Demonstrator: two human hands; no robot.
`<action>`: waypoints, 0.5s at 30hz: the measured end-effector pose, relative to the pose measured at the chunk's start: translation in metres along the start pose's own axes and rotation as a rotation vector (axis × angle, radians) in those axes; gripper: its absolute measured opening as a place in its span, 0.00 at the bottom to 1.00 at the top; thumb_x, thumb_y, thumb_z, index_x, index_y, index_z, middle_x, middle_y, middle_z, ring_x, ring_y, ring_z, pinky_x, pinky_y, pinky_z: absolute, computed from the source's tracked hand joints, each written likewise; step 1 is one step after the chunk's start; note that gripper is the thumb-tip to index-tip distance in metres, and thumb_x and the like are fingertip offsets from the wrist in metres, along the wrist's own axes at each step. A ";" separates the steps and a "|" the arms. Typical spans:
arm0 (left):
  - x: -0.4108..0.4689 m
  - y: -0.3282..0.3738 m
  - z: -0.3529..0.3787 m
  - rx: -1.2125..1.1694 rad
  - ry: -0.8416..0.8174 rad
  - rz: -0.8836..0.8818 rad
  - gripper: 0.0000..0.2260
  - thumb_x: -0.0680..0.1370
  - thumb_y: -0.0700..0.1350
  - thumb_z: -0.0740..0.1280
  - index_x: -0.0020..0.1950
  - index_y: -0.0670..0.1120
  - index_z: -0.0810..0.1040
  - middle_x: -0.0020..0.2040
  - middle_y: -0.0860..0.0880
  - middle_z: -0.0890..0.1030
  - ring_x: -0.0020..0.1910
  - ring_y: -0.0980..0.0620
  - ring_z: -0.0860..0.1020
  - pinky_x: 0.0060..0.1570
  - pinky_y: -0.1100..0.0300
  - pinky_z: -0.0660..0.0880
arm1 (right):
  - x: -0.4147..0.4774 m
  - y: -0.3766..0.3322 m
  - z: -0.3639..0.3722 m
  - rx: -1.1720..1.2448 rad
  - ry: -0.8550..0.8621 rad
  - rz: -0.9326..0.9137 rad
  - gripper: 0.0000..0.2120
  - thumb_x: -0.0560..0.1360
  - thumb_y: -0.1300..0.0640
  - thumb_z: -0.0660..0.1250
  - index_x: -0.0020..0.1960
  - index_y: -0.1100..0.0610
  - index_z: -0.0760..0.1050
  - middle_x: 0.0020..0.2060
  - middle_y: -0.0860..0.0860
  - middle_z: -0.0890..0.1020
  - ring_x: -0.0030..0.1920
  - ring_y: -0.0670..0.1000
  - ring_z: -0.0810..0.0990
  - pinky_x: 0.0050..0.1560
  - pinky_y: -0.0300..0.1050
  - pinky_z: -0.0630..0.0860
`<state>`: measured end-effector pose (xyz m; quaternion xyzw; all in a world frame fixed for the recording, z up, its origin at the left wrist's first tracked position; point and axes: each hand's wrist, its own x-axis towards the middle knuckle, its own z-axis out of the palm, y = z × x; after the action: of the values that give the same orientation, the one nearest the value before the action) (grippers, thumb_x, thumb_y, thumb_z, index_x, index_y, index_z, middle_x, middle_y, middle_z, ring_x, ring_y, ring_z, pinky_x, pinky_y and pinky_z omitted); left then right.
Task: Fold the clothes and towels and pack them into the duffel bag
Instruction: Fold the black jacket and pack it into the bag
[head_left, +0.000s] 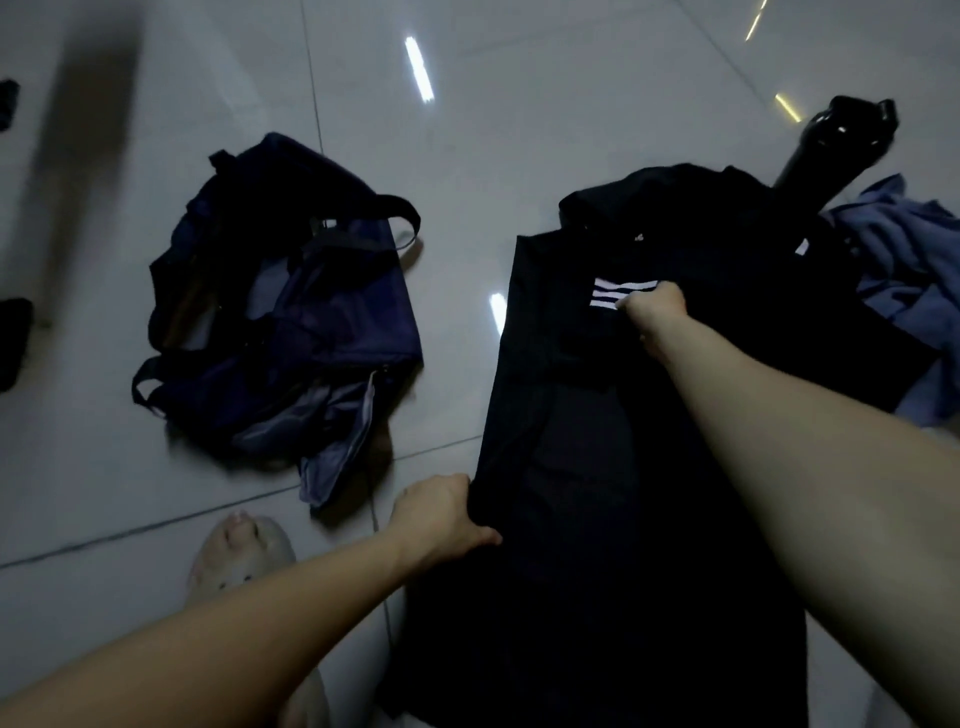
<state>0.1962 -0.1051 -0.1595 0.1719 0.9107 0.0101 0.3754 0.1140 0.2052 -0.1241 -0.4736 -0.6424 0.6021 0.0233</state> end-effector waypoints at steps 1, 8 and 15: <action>-0.006 -0.003 0.006 0.006 -0.027 0.001 0.28 0.67 0.69 0.72 0.57 0.50 0.78 0.55 0.48 0.83 0.53 0.45 0.81 0.49 0.55 0.77 | -0.004 0.004 -0.002 -0.037 -0.002 0.057 0.09 0.79 0.74 0.57 0.56 0.67 0.70 0.44 0.54 0.76 0.37 0.48 0.75 0.26 0.31 0.74; -0.040 -0.016 0.029 0.037 -0.204 -0.026 0.32 0.63 0.70 0.76 0.54 0.47 0.79 0.53 0.47 0.83 0.52 0.44 0.82 0.44 0.56 0.75 | -0.052 0.050 -0.001 -0.573 0.167 -0.074 0.28 0.74 0.59 0.68 0.71 0.61 0.64 0.67 0.60 0.72 0.62 0.63 0.77 0.61 0.53 0.76; -0.062 -0.046 0.035 -0.012 -0.467 -0.123 0.17 0.70 0.55 0.79 0.44 0.43 0.83 0.39 0.46 0.83 0.37 0.47 0.82 0.40 0.55 0.82 | -0.127 0.103 0.030 -0.564 -0.480 0.259 0.10 0.78 0.61 0.63 0.57 0.66 0.73 0.37 0.60 0.84 0.33 0.59 0.85 0.37 0.51 0.82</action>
<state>0.2476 -0.1721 -0.1491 0.1113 0.8078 -0.0474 0.5769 0.2253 0.0837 -0.1455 -0.3842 -0.7047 0.4937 -0.3348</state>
